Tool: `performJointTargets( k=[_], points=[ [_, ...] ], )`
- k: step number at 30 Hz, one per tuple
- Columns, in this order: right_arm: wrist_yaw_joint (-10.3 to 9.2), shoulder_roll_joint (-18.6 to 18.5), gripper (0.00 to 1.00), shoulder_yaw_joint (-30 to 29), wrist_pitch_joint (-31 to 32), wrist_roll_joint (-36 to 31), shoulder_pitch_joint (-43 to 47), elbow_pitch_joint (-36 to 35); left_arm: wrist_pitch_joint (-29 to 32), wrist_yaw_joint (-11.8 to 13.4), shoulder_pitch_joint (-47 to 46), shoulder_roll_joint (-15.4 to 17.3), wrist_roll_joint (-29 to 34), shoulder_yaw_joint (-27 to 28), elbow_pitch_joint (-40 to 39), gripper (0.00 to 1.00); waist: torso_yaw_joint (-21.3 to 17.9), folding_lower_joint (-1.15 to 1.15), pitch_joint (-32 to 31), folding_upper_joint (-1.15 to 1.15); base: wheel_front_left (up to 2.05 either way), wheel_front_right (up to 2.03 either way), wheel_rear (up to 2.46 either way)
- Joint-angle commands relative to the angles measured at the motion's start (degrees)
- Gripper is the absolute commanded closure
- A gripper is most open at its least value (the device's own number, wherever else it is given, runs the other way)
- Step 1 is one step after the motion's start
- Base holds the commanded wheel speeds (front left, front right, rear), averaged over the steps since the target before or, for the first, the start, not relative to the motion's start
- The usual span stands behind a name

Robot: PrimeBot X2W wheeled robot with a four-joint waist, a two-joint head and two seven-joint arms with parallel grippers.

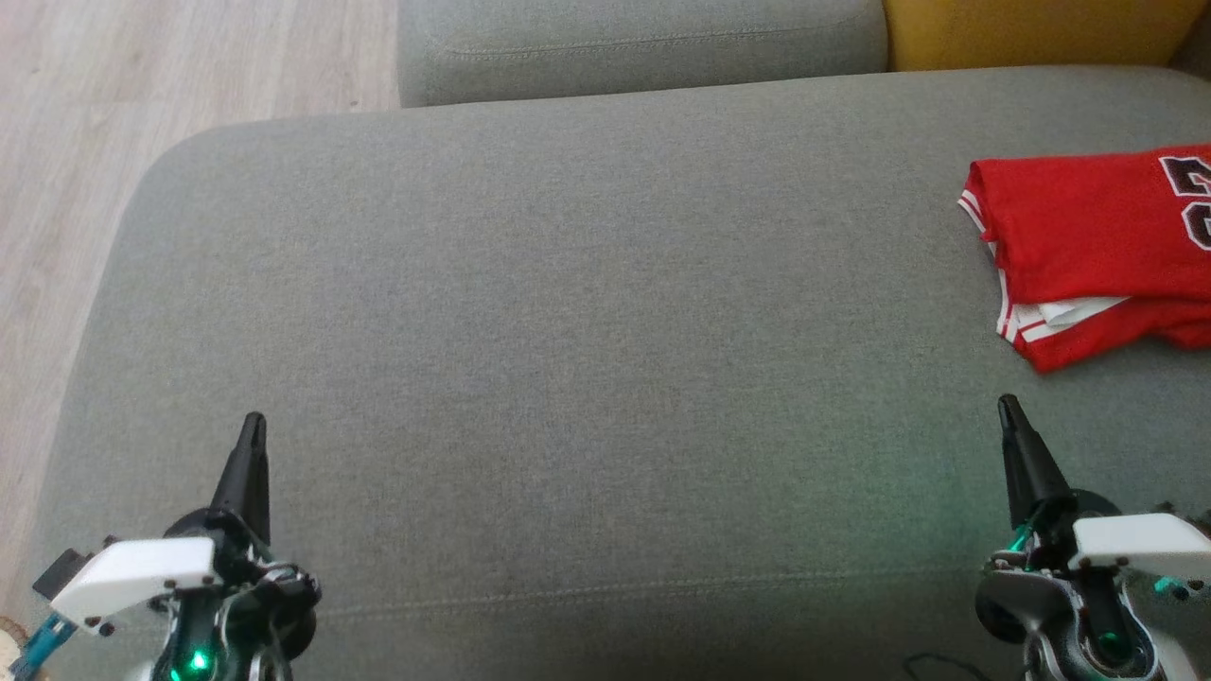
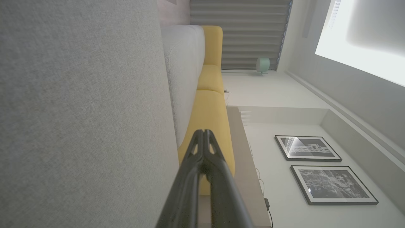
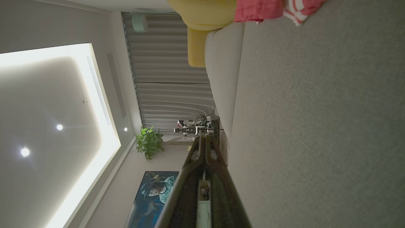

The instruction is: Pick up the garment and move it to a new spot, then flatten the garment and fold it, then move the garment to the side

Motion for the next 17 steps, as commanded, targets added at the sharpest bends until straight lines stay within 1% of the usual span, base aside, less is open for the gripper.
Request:
performJointTargets(
  k=[1, 17],
  points=[
    [0.01, -0.7, 1.0, 1.01, 0.25, 0.32, -2.77, -1.88, 0.37, -0.42, -3.02, 0.5, 0.55, 2.34, -1.52, 1.0, 0.0, 0.0, 0.0, 0.0, 0.0, 0.0, 0.0],
    [0.01, -0.7, 1.0, 1.01, 0.25, 0.32, -2.77, -1.88, 0.56, -0.42, -3.04, 0.33, 0.76, 2.59, -1.51, 1.0, 0.0, 0.0, 0.0, 0.0, 0.0, 0.0, 0.0]
  ],
)
